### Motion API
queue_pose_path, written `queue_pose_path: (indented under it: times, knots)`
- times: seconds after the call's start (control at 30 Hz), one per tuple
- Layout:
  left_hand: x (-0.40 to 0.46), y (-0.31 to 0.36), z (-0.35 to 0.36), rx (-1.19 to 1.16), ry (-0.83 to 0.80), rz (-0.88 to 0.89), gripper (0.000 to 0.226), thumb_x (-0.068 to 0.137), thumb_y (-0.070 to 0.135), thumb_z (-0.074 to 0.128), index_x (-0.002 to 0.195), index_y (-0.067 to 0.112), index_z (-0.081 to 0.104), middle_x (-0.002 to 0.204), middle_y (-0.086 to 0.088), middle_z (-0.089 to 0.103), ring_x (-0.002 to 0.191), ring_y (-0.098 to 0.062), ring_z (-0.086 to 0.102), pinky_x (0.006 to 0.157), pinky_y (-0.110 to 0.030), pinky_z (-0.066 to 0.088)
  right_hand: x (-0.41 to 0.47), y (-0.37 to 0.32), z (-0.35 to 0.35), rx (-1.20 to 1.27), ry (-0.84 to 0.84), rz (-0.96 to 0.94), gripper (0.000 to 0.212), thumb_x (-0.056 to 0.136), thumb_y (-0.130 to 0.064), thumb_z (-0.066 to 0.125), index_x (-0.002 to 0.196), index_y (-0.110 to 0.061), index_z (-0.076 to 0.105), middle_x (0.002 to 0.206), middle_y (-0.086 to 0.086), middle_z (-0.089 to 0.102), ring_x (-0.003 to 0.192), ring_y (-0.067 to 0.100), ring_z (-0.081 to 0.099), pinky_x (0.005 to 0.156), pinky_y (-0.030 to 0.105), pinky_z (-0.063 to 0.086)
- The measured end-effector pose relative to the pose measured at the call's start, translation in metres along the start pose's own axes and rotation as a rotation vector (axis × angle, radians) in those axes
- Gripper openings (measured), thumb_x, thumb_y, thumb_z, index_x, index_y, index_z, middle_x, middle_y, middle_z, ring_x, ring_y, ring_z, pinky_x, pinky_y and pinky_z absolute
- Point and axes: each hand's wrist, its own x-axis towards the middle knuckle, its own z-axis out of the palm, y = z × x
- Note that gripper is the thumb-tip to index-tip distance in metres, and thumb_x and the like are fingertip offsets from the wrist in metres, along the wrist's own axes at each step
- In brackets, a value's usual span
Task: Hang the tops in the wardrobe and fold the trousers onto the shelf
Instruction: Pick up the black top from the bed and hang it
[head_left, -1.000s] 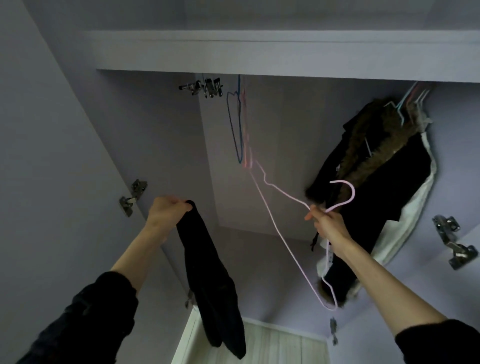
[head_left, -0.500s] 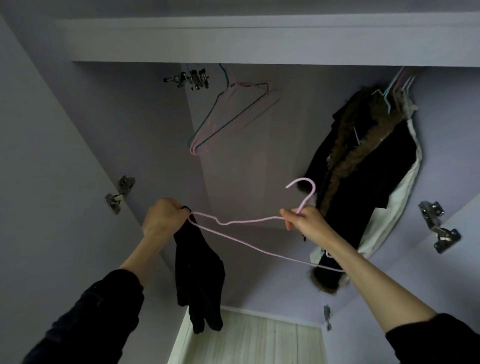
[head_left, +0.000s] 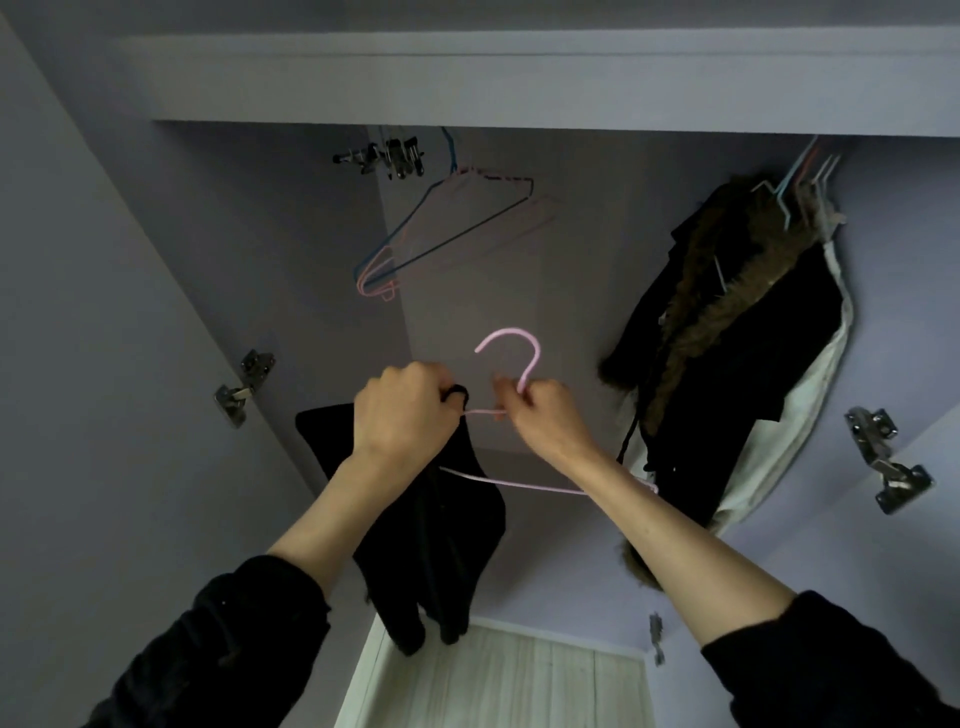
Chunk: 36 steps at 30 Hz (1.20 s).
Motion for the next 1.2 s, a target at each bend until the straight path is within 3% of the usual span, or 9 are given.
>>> queue_pose_path:
  times: [0.1, 0.27, 0.4, 0.5, 0.6, 0.7, 0.8, 0.97, 1.2]
  knots:
    - [0.003, -0.007, 0.003, 0.133, 0.026, 0.152, 0.027, 0.094, 0.038, 0.048, 0.107, 0.023, 0.067, 0.112, -0.003, 0.058, 0.108, -0.025, 0.051, 0.090, -0.037, 0.031, 0.005, -0.006, -0.005, 0.133, 0.088, 0.012, 0.053, 0.096, -0.034, 0.048, 0.062, 0.004, 0.061, 0.052, 0.004, 0.058, 0.043, 0.006, 0.043, 0.049, 0.024, 0.031]
    - [0.013, -0.022, -0.003, 0.118, -0.044, 0.324, 0.022, 0.097, 0.033, 0.047, 0.108, 0.021, 0.061, 0.098, -0.004, 0.069, 0.093, -0.030, 0.061, 0.077, -0.031, 0.020, 0.008, -0.010, -0.015, 0.247, 0.139, -0.014, 0.043, 0.094, -0.031, 0.054, 0.069, 0.004, 0.062, 0.048, -0.006, 0.052, 0.045, 0.002, 0.046, 0.052, 0.019, 0.035]
    - [0.026, -0.030, -0.016, 0.146, 0.065, 0.276, 0.019, 0.096, 0.026, 0.049, 0.104, 0.020, 0.065, 0.092, -0.011, 0.070, 0.089, -0.034, 0.062, 0.079, -0.034, 0.022, 0.010, -0.020, -0.022, 0.021, 0.352, -0.397, 0.025, 0.087, -0.033, 0.060, 0.086, -0.008, 0.059, 0.087, 0.000, 0.056, 0.082, 0.009, 0.051, 0.076, 0.020, 0.038]
    - [0.033, -0.042, -0.024, 0.119, 0.118, 0.210, 0.017, 0.095, 0.021, 0.050, 0.098, 0.018, 0.066, 0.091, -0.014, 0.070, 0.087, -0.037, 0.061, 0.077, -0.034, 0.020, 0.002, -0.021, -0.020, -0.112, 0.492, -0.689, 0.019, 0.088, -0.022, 0.054, 0.077, -0.007, 0.059, 0.074, 0.001, 0.057, 0.069, 0.012, 0.050, 0.067, 0.027, 0.038]
    - [0.035, -0.049, -0.027, 0.100, 0.153, 0.201, 0.018, 0.095, 0.021, 0.050, 0.097, 0.018, 0.067, 0.089, -0.014, 0.070, 0.085, -0.038, 0.060, 0.078, -0.035, 0.020, -0.017, -0.007, 0.007, -0.113, 0.120, -0.673, 0.019, 0.089, -0.022, 0.052, 0.081, -0.010, 0.064, 0.073, 0.003, 0.064, 0.064, 0.014, 0.052, 0.061, 0.032, 0.045]
    - [0.032, -0.046, -0.029, 0.089, 0.186, 0.231, 0.016, 0.095, 0.021, 0.051, 0.093, 0.015, 0.067, 0.082, -0.014, 0.070, 0.078, -0.039, 0.060, 0.078, -0.035, 0.020, -0.020, 0.020, 0.042, -0.323, -0.367, -0.411, 0.031, 0.094, -0.028, 0.051, 0.122, -0.018, 0.058, 0.123, 0.001, 0.062, 0.104, 0.014, 0.059, 0.090, 0.032, 0.047]
    - [0.026, -0.050, -0.038, 0.066, 0.233, 0.234, 0.015, 0.094, 0.019, 0.053, 0.089, 0.014, 0.067, 0.077, -0.015, 0.068, 0.076, -0.041, 0.059, 0.073, -0.033, 0.018, -0.012, 0.035, 0.065, -0.426, -0.598, -0.252, 0.050, 0.096, -0.029, 0.048, 0.143, -0.018, 0.035, 0.146, 0.004, 0.042, 0.132, 0.023, 0.042, 0.108, 0.035, 0.035]
    - [0.015, -0.072, -0.056, -0.012, 0.292, 0.175, 0.016, 0.094, 0.017, 0.053, 0.090, 0.014, 0.068, 0.078, -0.011, 0.069, 0.080, -0.038, 0.061, 0.077, -0.029, 0.020, 0.011, 0.056, 0.055, -0.771, -0.590, -0.223, 0.052, 0.097, -0.031, 0.046, 0.145, -0.020, 0.032, 0.151, -0.001, 0.032, 0.131, 0.025, 0.042, 0.102, 0.035, 0.037]
    - [-0.001, -0.130, -0.054, 0.086, 0.203, -0.067, 0.022, 0.097, 0.021, 0.046, 0.101, 0.015, 0.067, 0.087, -0.014, 0.069, 0.088, -0.036, 0.060, 0.083, -0.034, 0.022, 0.039, 0.081, -0.023, -0.768, -0.384, -0.365, 0.015, 0.091, -0.029, 0.058, 0.102, -0.021, 0.063, 0.116, -0.009, 0.059, 0.110, 0.016, 0.055, 0.086, 0.031, 0.046]
